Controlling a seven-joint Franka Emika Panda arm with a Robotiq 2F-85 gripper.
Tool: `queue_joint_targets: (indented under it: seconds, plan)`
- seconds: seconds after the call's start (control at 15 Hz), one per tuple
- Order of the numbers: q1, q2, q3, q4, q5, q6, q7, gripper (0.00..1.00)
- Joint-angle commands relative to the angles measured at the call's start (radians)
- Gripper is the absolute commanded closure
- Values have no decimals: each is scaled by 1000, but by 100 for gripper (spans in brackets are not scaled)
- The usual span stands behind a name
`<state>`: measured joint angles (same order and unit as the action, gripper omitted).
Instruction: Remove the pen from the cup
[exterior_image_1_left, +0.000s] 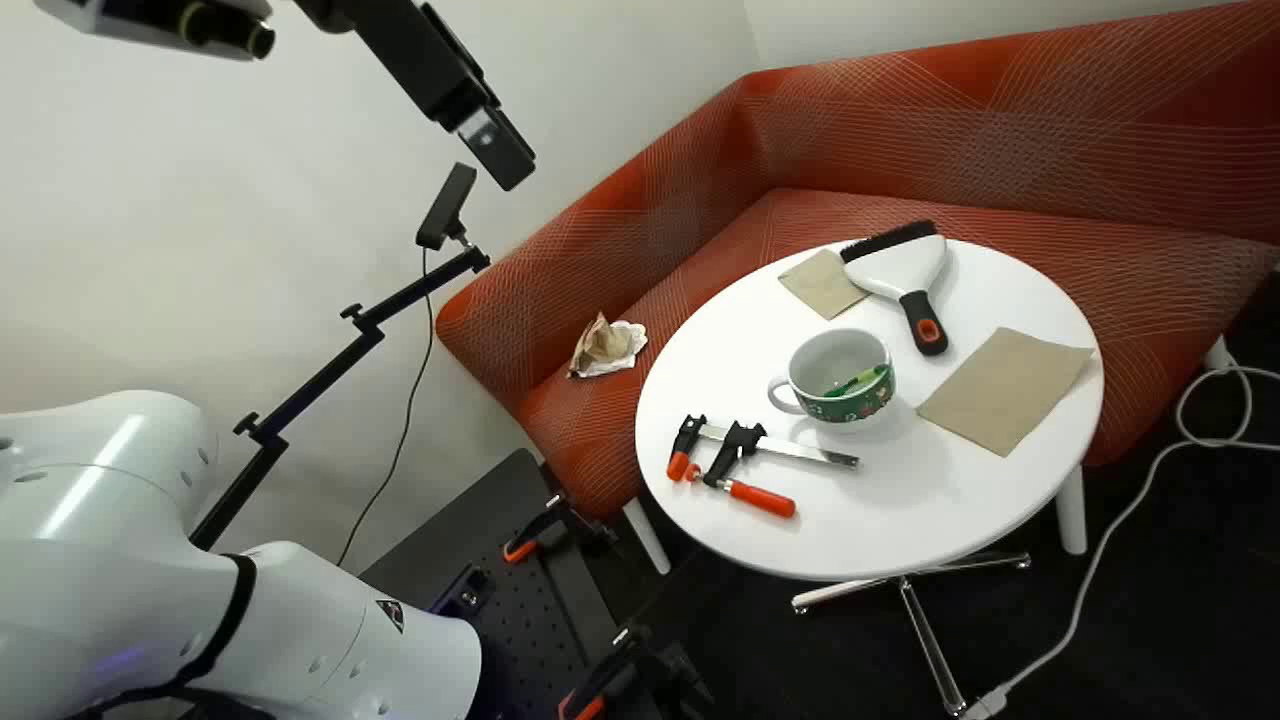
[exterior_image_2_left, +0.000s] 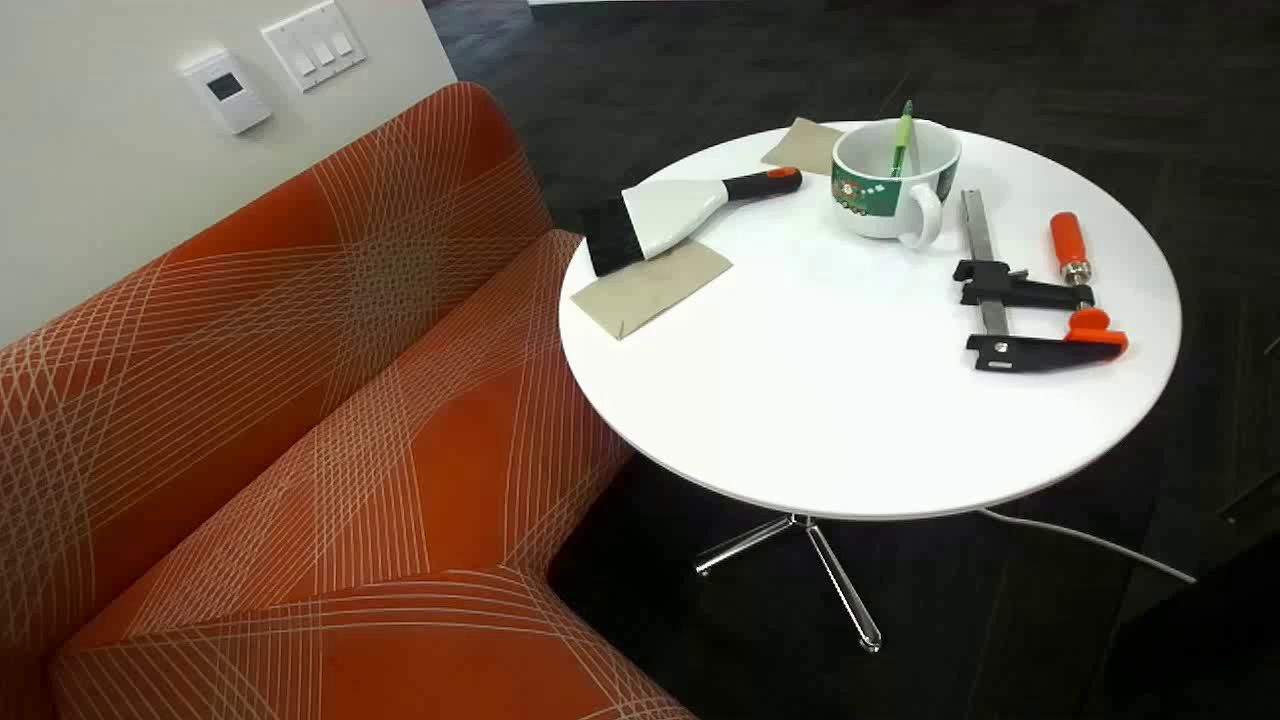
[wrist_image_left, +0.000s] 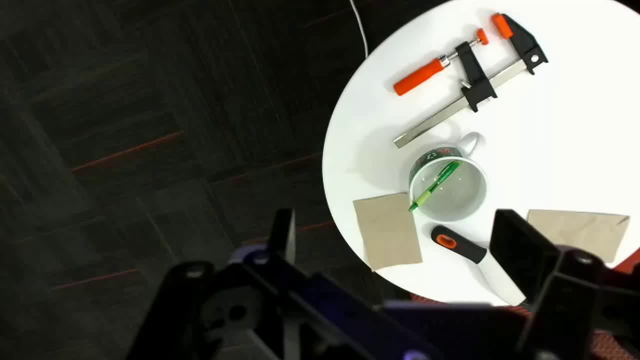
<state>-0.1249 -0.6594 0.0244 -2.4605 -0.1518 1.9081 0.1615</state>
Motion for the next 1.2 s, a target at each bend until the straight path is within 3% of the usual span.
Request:
queue_joint_targets:
  seconds: [0.0, 0.53, 0.73, 0.93, 1.13]
  plan:
    - [8, 1, -7, 3, -4, -4, 3, 0]
    - [8, 1, -7, 3, -4, -4, 3, 0]
    - [24, 60, 7, 18, 30, 14, 34, 0]
    - [29, 155, 40, 28, 61, 46, 123, 0]
    - [22, 254, 81, 23, 79, 158, 291, 0]
